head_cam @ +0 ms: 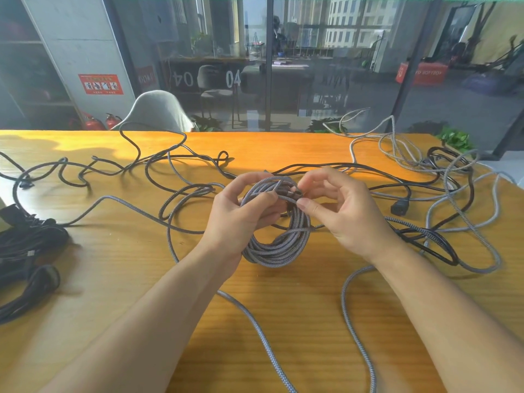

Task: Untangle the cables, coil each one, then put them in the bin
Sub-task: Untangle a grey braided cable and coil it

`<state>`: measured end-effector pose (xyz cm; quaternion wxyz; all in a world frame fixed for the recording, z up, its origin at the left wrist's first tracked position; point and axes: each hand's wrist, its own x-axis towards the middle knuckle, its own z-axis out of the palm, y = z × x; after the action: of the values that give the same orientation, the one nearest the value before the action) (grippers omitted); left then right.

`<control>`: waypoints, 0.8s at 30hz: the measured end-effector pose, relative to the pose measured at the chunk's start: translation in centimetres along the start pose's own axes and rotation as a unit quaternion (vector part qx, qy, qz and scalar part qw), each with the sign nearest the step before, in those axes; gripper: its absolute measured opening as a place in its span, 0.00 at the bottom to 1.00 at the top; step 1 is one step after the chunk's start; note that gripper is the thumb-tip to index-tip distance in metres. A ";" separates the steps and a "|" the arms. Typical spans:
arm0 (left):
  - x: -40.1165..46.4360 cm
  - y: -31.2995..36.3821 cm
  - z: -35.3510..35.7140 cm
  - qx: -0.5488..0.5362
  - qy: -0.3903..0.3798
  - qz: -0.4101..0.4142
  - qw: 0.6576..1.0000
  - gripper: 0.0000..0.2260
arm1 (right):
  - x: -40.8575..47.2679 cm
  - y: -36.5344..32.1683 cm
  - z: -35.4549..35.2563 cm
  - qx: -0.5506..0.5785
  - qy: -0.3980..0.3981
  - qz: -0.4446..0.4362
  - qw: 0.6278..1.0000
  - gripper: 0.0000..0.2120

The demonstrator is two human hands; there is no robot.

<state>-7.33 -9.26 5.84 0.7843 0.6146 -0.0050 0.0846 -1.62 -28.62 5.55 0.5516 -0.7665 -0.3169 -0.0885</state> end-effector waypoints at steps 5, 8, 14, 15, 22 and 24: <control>0.1 -0.1 0.0 0.008 -0.011 0.000 1.000 0.12 | -0.1 -0.2 0.0 -0.064 -0.020 -0.003 0.998 0.13; 0.0 -0.2 0.1 0.011 -0.015 -0.001 1.000 0.12 | -0.2 -0.3 -0.1 -0.092 -0.019 -0.002 0.996 0.13; 0.1 -0.2 -0.2 0.019 -0.015 0.016 1.000 0.12 | -0.1 -0.1 0.1 -0.110 0.013 0.004 0.994 0.07; 0.1 -0.2 -0.2 0.022 -0.018 0.018 0.999 0.12 | -0.1 0.0 0.2 -0.118 0.023 0.002 0.993 0.06; 0.4 0.4 -0.6 0.094 0.001 0.041 0.995 0.10 | 0.0 -0.3 0.8 0.107 0.087 0.035 0.990 0.06; 0.5 0.6 -0.8 0.111 0.009 0.063 0.992 0.09 | 0.0 -0.7 1.3 0.193 0.095 0.061 0.975 0.07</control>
<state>-6.98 -8.29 6.24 0.7040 0.6959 -0.0271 0.1388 -2.31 -27.28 5.58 0.7212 -0.6514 -0.2266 -0.0644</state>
